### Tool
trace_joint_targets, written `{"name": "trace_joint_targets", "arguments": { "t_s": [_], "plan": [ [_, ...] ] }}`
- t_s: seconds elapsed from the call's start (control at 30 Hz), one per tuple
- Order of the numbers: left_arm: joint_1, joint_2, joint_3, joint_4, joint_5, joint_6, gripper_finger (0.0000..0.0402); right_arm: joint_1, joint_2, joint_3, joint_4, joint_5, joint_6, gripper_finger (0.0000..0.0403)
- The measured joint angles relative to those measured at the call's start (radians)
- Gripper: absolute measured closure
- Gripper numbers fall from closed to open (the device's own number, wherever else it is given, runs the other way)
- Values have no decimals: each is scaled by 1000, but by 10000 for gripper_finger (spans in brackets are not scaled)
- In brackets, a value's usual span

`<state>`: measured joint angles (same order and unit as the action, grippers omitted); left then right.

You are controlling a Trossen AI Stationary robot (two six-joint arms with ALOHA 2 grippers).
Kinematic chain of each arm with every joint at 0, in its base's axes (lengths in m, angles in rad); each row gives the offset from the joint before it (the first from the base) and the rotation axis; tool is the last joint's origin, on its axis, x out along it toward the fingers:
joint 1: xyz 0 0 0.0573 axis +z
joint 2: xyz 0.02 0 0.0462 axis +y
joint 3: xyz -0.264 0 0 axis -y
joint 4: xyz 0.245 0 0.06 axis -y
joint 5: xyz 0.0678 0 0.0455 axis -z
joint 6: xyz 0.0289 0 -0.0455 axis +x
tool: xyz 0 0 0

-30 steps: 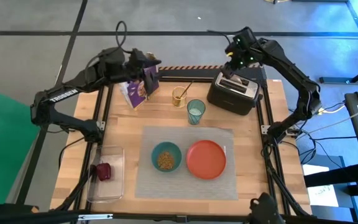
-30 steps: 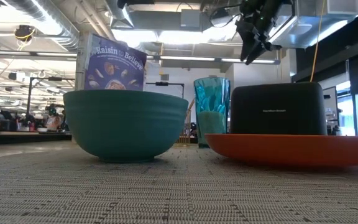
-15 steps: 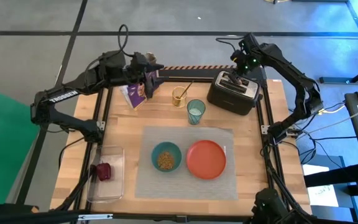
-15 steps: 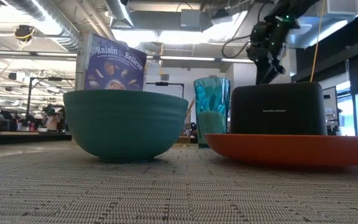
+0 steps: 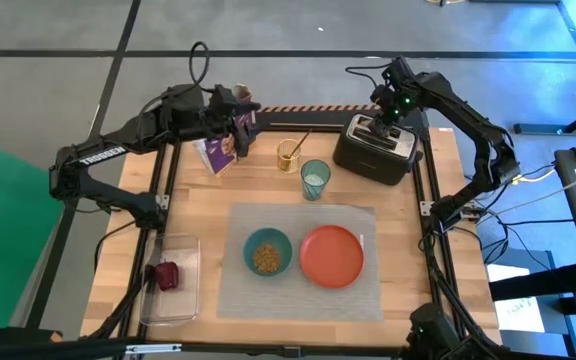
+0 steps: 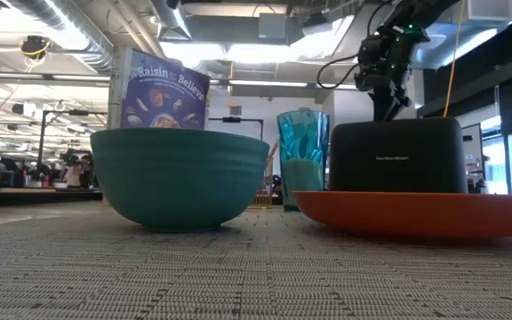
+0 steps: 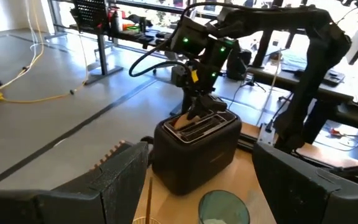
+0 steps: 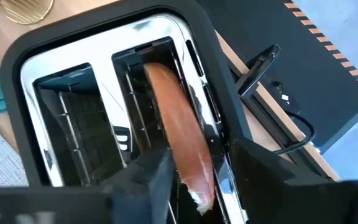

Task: Arrange a breakfast setting
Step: Put the toasted bagel from the toaster on the orange plate

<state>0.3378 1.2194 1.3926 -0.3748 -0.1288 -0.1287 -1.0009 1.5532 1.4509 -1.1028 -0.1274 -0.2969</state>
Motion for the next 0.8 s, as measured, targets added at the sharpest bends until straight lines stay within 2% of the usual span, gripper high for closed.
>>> {"name": "trace_joint_targets", "arguments": {
  "t_s": [0.2, 0.33, 0.43, 0.6, 0.8],
  "plan": [
    [0, 0, 0, -19, -16, 0, 119, -2, 0, 1, 6, -43, 0, 349],
    [0, 0, 0, -43, -16, 0, 119, -1, -4, 2, 6, -63, 26, 389],
    [0, 0, 0, -50, -16, 0, 119, -1, -20, 0, 2, -67, 32, 398],
    [0, 6, 0, -49, -14, 22, 119, 0, -93, 19, 6, -66, 65, 389],
    [0, 64, 0, 9, 66, 60, 119, 0, -182, 95, 7, -78, 77, 395]
  ]
}}
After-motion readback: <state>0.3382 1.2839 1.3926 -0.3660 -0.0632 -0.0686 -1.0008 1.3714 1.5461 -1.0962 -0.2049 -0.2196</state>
